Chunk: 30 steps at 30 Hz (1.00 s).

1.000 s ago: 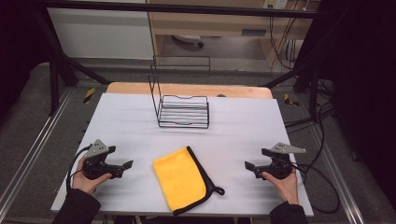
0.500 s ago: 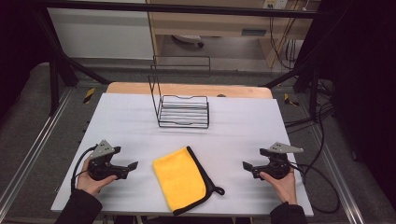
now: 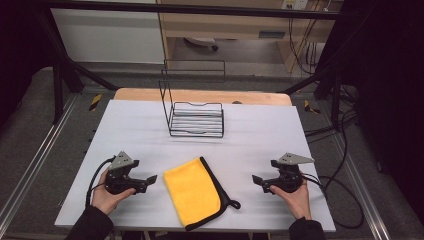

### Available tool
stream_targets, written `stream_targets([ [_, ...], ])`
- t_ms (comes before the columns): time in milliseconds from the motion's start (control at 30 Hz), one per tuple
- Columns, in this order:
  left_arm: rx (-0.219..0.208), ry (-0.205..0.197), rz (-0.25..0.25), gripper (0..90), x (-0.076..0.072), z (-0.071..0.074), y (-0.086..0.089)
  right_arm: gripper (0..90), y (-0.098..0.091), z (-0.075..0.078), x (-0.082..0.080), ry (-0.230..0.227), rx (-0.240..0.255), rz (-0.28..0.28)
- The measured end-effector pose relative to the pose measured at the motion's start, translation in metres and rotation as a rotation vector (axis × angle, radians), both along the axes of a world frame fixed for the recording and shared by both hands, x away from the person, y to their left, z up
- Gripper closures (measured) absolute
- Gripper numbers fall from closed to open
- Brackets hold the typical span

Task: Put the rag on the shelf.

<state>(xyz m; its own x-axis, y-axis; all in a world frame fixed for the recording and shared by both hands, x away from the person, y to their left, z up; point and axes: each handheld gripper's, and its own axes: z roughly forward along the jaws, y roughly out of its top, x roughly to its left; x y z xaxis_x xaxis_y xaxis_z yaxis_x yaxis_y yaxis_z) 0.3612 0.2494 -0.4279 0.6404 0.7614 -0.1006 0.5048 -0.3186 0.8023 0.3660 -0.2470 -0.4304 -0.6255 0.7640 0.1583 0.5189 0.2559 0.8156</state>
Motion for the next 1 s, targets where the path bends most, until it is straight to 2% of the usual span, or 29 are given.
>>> stream_targets([
  [200,-0.014,0.03,0.01,16.5,0.001,-0.001,-0.014,1.2,0.009,0.0,0.001,0.002,-0.009,0.014],
  [300,-0.005,0.033,0.019,23.4,0.002,-0.002,-0.021,1.3,0.015,-0.001,0.002,0.005,-0.015,0.018],
  [400,-0.02,0.061,0.02,33.0,0.004,-0.006,-0.027,1.4,0.02,0.0,0.003,0.011,-0.024,0.026],
  [533,-0.001,0.07,0.021,44.0,0.006,-0.009,-0.035,1.8,0.028,0.0,0.005,0.017,-0.013,0.035],
  [667,0.002,0.086,0.031,52.8,0.009,-0.013,-0.041,2.2,0.038,0.001,0.007,0.012,-0.027,0.047],
  [1000,0.017,0.127,0.027,69.7,0.011,-0.02,-0.048,4.4,0.082,0.004,0.018,0.014,-0.046,0.089],
])
